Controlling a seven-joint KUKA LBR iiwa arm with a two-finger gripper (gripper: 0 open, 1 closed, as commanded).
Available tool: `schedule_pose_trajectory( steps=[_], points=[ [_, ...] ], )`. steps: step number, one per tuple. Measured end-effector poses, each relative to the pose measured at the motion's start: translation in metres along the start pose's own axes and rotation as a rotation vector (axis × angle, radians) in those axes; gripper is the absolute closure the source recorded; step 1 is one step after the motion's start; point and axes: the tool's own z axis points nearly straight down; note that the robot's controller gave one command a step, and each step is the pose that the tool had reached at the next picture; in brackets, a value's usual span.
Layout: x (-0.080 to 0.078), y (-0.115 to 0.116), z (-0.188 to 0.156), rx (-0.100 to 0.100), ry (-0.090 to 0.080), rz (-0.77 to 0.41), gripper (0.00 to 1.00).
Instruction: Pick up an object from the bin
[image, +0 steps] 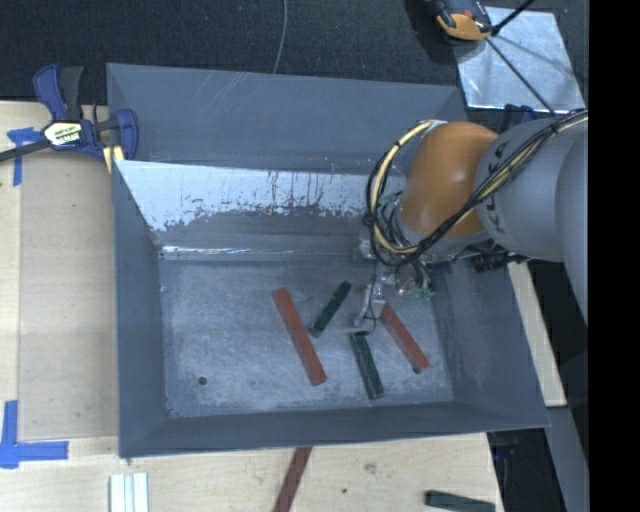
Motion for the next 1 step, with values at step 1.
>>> schedule_pose_trajectory(
  steps=[1],
  points=[
    [0.0,0.0,0.0001,0.0,0.0,0.0,0.0]
  ],
)
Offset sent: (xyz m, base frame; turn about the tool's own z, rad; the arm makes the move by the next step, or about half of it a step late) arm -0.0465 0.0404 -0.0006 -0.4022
